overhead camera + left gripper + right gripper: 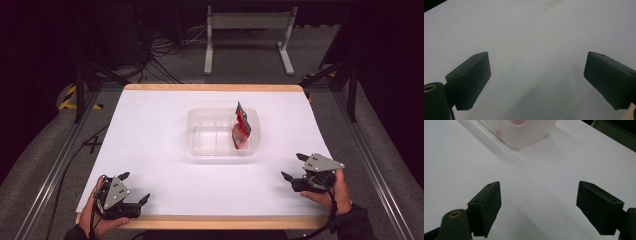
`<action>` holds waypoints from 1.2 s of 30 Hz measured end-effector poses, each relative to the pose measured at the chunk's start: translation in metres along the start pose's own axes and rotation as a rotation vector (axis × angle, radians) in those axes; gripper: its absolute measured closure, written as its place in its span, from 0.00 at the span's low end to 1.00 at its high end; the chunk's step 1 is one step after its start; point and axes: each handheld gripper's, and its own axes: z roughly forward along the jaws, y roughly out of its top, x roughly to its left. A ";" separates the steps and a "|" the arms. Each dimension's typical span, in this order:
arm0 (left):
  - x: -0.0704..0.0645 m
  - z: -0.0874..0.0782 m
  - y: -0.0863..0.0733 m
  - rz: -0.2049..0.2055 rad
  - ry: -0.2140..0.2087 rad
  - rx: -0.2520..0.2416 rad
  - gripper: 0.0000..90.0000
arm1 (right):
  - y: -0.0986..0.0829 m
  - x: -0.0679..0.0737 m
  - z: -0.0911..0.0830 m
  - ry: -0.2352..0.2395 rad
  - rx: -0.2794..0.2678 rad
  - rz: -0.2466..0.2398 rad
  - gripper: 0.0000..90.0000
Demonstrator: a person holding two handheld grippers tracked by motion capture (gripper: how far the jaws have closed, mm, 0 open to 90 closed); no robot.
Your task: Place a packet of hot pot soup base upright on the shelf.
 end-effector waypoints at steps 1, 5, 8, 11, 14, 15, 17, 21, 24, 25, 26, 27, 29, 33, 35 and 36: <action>0.000 0.000 0.000 0.000 0.001 0.001 0.09 | -0.003 0.000 -0.001 -0.009 0.001 0.003 0.22; 0.001 0.000 0.000 0.003 0.000 0.000 0.09 | -0.012 -0.002 -0.005 -0.021 -0.016 0.039 0.21; 0.001 0.000 0.000 0.004 -0.001 -0.001 0.09 | -0.018 -0.004 -0.009 -0.021 -0.032 0.071 0.20; 0.001 0.000 0.000 0.004 -0.001 -0.002 0.09 | -0.025 -0.003 -0.011 -0.019 -0.042 0.088 0.20; 0.001 -0.001 0.000 0.005 0.000 -0.004 0.09 | -0.030 -0.002 -0.012 -0.017 -0.042 0.098 0.20; 0.001 -0.001 0.000 0.005 -0.001 -0.005 0.09 | -0.032 -0.002 -0.012 -0.021 -0.042 0.101 0.20; 0.001 -0.001 0.000 0.006 -0.003 -0.006 0.09 | -0.034 -0.003 -0.015 -0.027 -0.060 0.121 0.19; 0.002 -0.002 -0.001 0.001 -0.004 -0.012 0.08 | -0.040 -0.004 -0.018 -0.048 -0.073 0.160 0.18; 0.003 -0.003 -0.001 0.002 -0.004 -0.016 0.08 | -0.043 -0.004 -0.022 -0.065 -0.085 0.175 0.17; 0.003 -0.003 -0.001 0.002 -0.004 -0.016 0.08 | -0.044 -0.004 -0.023 -0.074 -0.085 0.181 0.17; 0.002 -0.004 -0.001 -0.005 -0.004 -0.022 0.08 | -0.045 -0.005 -0.023 -0.084 -0.085 0.183 0.17; 0.002 -0.004 -0.001 -0.005 -0.004 -0.022 0.08 | -0.046 -0.005 -0.024 -0.093 -0.087 0.190 0.16; 0.002 -0.005 -0.001 -0.012 -0.010 -0.033 0.08 | -0.048 -0.006 -0.024 -0.096 -0.087 0.198 0.16; 0.004 -0.008 -0.003 -0.022 -0.020 -0.046 0.08 | -0.049 -0.007 -0.025 -0.121 -0.091 0.202 0.16; 0.004 -0.008 -0.003 -0.029 -0.022 -0.053 0.08 | -0.049 -0.007 -0.025 -0.120 -0.086 0.197 0.16; 0.004 -0.008 -0.003 -0.024 -0.025 -0.052 0.08 | -0.049 -0.007 -0.025 -0.124 -0.086 0.195 0.16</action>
